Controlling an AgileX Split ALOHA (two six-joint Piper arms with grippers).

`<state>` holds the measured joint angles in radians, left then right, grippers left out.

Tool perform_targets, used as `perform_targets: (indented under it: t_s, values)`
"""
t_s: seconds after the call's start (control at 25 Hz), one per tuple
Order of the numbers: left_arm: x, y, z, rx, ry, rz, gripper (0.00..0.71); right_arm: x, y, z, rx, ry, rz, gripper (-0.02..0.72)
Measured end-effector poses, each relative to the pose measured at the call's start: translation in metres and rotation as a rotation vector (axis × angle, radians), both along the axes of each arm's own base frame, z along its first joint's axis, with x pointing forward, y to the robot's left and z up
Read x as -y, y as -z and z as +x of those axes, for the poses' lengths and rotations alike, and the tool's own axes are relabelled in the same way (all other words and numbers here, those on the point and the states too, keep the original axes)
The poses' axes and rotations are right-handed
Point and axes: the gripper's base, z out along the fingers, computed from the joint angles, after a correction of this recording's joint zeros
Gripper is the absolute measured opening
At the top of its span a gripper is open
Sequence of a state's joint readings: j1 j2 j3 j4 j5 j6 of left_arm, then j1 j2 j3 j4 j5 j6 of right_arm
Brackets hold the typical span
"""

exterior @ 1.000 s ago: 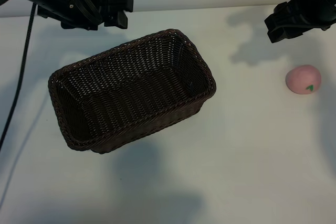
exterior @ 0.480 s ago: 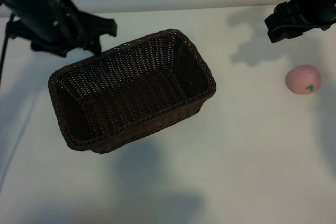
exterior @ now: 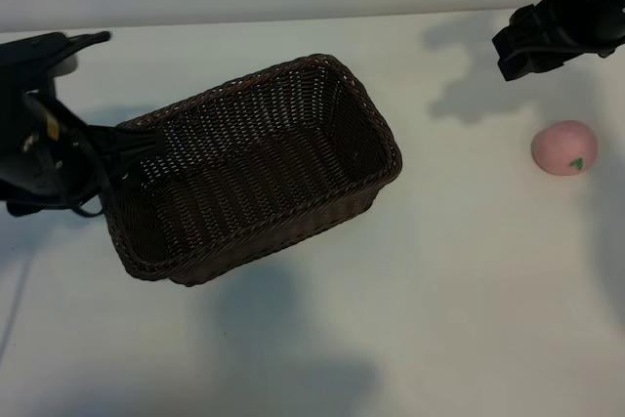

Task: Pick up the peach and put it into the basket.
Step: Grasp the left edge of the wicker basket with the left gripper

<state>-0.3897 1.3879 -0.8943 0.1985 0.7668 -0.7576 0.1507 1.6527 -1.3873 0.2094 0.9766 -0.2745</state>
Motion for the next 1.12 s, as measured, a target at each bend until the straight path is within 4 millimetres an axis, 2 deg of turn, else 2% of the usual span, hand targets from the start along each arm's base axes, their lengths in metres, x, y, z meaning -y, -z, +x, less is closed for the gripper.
perform_targets:
  t_s: [0.32, 0.84, 1.12]
  values:
    - [-0.008, 0.021, 0.011, 0.017, -0.130, -0.001, 0.592, 0.000, 0.000, 0.000, -0.002, 0.000, 0.004, 0.585]
    - [0.005, 0.069, 0.031, -0.079, -0.181, -0.080, 0.592, -0.001, 0.000, 0.000, -0.006, 0.003, 0.018, 0.585]
    - [0.008, 0.085, 0.037, -0.097, -0.189, -0.093, 0.592, -0.002, 0.000, -0.001, -0.007, 0.002, 0.020, 0.585]
